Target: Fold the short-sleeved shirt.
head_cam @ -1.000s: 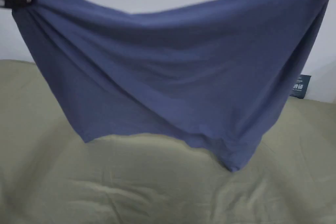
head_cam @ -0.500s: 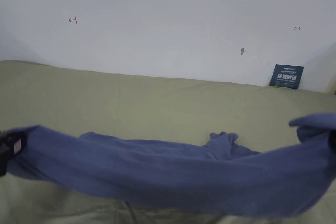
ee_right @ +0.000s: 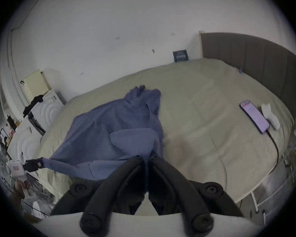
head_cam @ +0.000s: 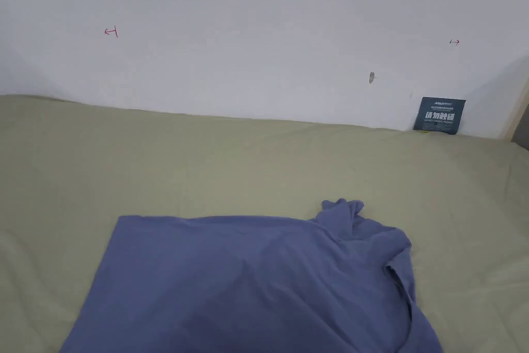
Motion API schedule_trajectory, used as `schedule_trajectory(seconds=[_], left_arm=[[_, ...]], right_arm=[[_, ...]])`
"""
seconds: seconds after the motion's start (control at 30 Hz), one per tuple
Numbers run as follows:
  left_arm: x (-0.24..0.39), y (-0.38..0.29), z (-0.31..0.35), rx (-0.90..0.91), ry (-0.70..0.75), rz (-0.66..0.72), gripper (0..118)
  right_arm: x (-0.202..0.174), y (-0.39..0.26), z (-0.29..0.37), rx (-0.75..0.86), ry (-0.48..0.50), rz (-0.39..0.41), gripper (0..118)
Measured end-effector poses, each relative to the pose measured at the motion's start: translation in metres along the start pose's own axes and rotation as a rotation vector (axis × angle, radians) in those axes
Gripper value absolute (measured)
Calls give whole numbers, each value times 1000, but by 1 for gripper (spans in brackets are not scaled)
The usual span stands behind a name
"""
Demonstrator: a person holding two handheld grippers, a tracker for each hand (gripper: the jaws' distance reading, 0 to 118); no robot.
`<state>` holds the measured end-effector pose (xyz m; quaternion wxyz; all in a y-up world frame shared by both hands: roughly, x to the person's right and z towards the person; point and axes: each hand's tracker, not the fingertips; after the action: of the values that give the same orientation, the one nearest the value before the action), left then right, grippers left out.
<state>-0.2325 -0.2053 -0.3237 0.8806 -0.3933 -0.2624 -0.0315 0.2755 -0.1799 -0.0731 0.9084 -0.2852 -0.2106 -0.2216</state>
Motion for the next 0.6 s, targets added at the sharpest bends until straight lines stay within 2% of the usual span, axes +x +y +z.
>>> schedule_trajectory(seconds=[0.1,0.13,0.17,0.2,0.23,0.27,0.33,0.37,0.47,0.53,0.57,0.6], left_arm=[[2,-10,1,-26,-5,9,1],[4,-12,1,-38,-6,10,4],[5,-13,-1,-53,-11,12,10],[7,-14,-3,-79,-3,19,22],[8,-15,-6,-101,18,23,36],[8,-14,-7,-120,25,30,52],[6,-12,-8,-151,29,67,72],[6,-10,-4,-151,24,94,92],[16,3,15,-90,29,123,95],[34,13,29,-34,60,50,94],[45,16,35,-10,82,15,91],[60,18,41,10,105,-22,77]], right_arm=[[8,-15,4,-31,-31,-39,7],[10,-21,6,-37,-52,-52,15],[13,-25,7,-49,-68,-69,34],[16,-28,8,-59,-91,-94,73],[19,-30,9,-60,-116,-118,90],[26,-32,11,-73,-110,-148,91],[33,-33,22,-27,-61,-204,91],[33,-32,28,-6,-53,-211,91],[27,-21,44,43,-61,-174,91],[11,-14,53,74,-76,-118,91],[3,-12,56,72,-85,-79,90],[-8,-10,59,54,-92,-22,86]])
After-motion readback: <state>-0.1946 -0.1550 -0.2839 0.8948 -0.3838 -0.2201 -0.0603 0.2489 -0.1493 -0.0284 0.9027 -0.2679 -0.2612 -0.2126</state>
